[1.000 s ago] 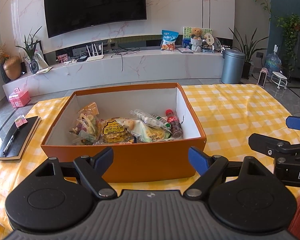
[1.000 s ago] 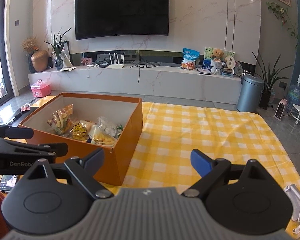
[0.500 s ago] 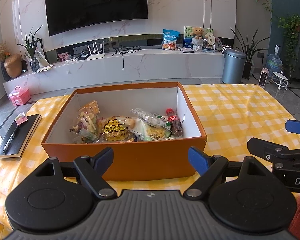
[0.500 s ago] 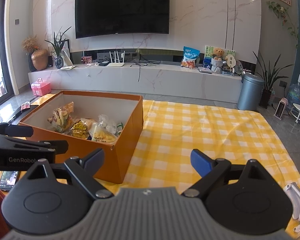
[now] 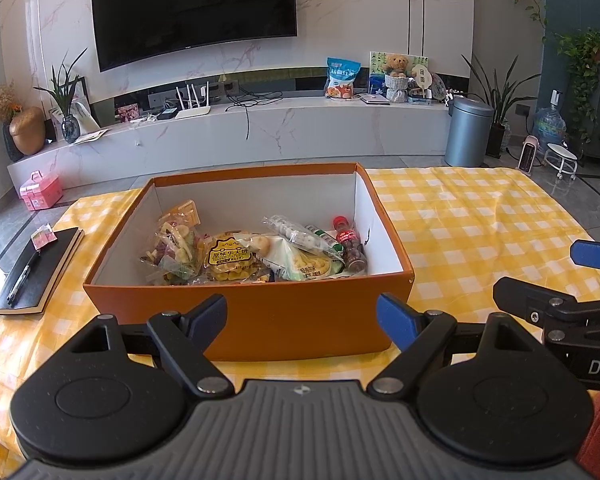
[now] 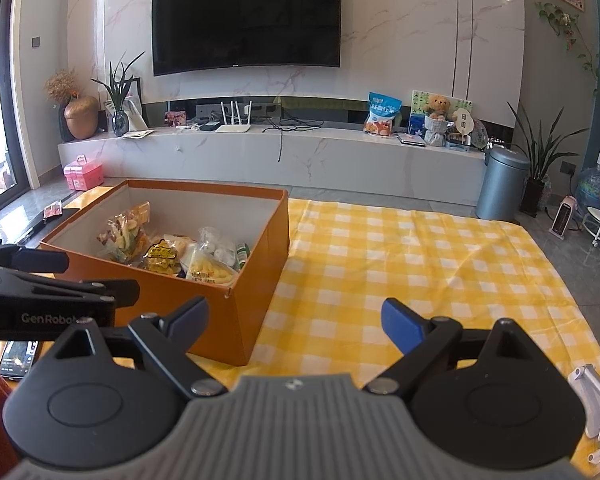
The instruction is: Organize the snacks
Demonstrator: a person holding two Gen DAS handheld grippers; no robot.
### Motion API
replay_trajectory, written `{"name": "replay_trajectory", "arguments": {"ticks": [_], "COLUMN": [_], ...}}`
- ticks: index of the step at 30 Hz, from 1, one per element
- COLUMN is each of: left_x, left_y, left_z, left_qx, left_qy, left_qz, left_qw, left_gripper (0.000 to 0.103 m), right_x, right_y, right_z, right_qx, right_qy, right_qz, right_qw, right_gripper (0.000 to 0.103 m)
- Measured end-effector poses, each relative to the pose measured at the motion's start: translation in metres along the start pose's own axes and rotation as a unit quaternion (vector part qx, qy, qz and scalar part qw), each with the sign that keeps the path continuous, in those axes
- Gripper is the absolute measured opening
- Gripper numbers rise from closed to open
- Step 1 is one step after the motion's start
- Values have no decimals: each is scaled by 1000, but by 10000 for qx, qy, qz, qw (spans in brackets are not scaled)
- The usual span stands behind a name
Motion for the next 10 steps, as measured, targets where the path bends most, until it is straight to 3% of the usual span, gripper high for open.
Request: {"name": "replay_trajectory", "arguments": {"ticks": [10], "left_x": [0], "left_y": [0], "left_z": [0], "left_qx": [4], "left_qy": [6], "left_qz": [0], "left_qw": [10000], "left_gripper": [99], "right_x": [0], "right_y": [0], "right_z": [1], "right_qx": [-12], "right_qy": [9], "right_qz": [-5], "right_qw": [10000], "right_gripper": [91]}}
Point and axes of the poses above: each gripper's, at about its wrist camera, not at the fingertips, and y roughly against the way its jaws point, x to its right, z to its underside, the point moved 1 cm from there along -y, roughly the way its jaws point, and after that the axes turned 6 degrees about -y, right-handed, at the moved point
